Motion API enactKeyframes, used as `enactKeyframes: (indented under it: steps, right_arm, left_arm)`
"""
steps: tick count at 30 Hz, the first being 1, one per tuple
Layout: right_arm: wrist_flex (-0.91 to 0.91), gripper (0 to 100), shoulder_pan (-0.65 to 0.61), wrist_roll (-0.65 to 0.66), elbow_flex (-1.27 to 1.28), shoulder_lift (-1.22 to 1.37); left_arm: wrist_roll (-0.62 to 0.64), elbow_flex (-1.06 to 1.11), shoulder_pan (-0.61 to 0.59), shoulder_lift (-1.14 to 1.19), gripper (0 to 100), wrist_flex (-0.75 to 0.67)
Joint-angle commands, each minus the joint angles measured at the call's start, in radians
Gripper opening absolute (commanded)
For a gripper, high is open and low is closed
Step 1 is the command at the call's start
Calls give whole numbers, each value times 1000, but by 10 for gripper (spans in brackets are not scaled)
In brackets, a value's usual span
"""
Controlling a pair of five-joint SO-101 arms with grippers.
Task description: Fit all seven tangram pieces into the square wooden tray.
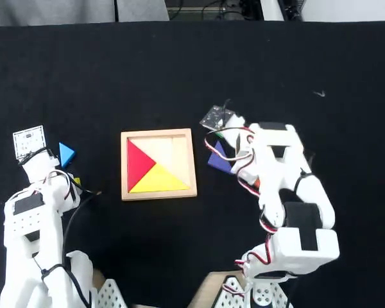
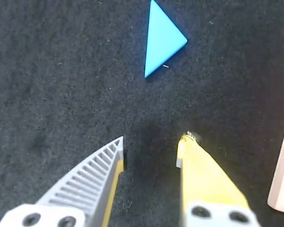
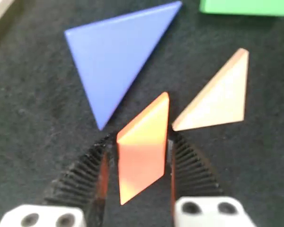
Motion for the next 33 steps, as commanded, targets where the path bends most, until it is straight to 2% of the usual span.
enactKeyframes:
  steps: [1,4,10,17,20,22,28,33]
  right_arm:
    - [5,113,52,15,-77,1]
    - [98,113,69,-3,-124,1]
    - [117,113,97,-310,-191,10]
    - [137,145,126,-511,-191,10]
    - [180,253,146,-534,-191,2]
    - [198,291,150,-529,-193,1]
    - [227,258,143,-460,-182,-54]
    - [186,256,100,-394,-62,-136]
  left_arm:
    - [9,-2,12,-21,191,-31]
    - [9,-1,12,-21,191,-32]
    - [11,-1,12,-21,191,-32]
    - [8,1,12,-21,191,-28]
    - [6,10,12,-25,191,-32]
    - [6,10,12,-25,191,-32]
    - [6,12,12,-26,191,-32]
    - [6,12,12,-28,191,-32]
